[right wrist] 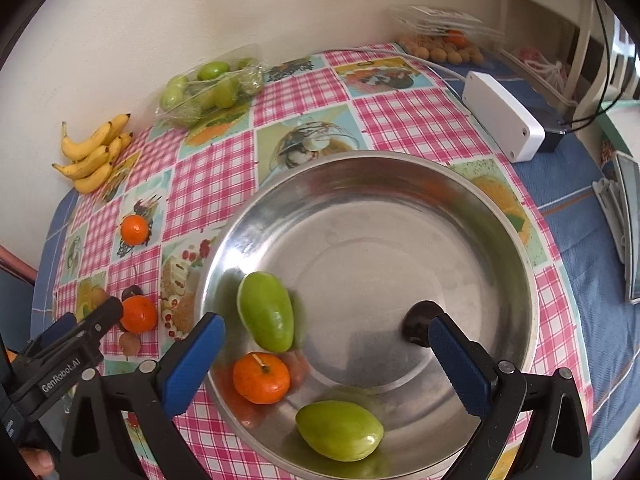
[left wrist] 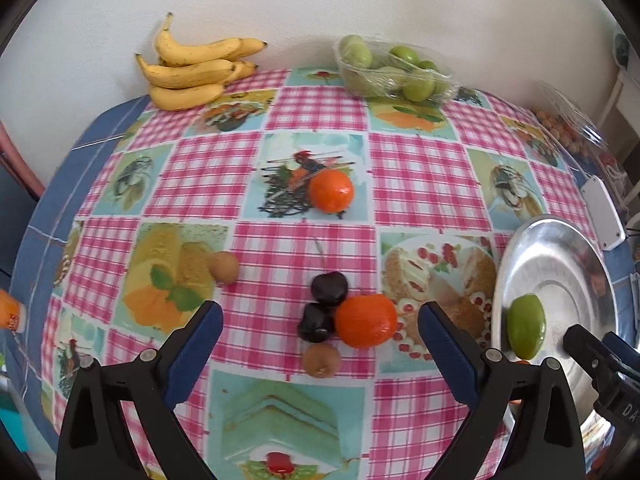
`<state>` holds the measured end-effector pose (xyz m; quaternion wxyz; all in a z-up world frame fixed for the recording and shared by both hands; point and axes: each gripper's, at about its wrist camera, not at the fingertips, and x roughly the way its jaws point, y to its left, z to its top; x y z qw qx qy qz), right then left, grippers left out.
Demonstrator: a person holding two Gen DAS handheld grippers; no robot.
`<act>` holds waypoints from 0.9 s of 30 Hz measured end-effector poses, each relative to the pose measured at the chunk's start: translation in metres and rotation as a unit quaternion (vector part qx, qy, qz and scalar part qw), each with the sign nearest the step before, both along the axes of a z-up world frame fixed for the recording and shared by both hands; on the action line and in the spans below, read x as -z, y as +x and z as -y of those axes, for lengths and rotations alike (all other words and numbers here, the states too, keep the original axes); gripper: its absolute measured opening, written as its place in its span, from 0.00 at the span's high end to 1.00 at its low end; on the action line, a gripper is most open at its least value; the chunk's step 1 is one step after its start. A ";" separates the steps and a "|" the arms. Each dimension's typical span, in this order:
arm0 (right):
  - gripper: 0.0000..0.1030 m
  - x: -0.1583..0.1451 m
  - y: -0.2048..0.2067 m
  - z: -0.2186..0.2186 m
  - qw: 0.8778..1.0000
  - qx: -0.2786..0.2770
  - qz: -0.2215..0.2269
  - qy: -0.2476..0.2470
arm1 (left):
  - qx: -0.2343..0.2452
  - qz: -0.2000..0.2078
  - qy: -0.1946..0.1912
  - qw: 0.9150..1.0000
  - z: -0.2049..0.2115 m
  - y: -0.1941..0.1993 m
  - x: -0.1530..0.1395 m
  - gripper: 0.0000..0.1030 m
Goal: Organize fruits
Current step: 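Move the left gripper to the brown kiwi while right moves to the tangerine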
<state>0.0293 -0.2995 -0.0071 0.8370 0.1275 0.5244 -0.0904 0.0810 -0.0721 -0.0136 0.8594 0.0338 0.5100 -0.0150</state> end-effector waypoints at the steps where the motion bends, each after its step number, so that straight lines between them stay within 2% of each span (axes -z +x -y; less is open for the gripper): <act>1: 0.00 -0.002 0.000 -0.004 1.000 0.002 0.001 -0.009 | -0.006 0.003 0.005 1.000 -0.003 0.000 -0.001 0.05; 8: 0.00 -0.011 0.002 -0.018 0.999 0.008 0.008 -0.038 | -0.032 0.006 0.014 0.999 -0.026 -0.002 -0.007 0.05; 11: 0.00 -0.012 0.003 -0.022 0.999 0.013 0.006 -0.048 | -0.045 -0.002 -0.001 0.999 -0.037 0.002 -0.009 0.05; 17: 0.00 -0.012 0.003 -0.020 0.995 0.058 -0.007 -0.084 | -0.056 -0.021 -0.038 0.997 -0.053 0.008 -0.008 0.05; 24: 0.00 -0.006 0.011 -0.027 0.996 0.056 -0.018 -0.066 | -0.079 -0.033 -0.056 0.995 -0.073 0.015 -0.009 0.05; 27: 0.00 -0.005 0.015 -0.039 0.997 0.050 -0.019 -0.052 | -0.086 -0.049 -0.076 0.992 -0.082 0.018 -0.008 0.05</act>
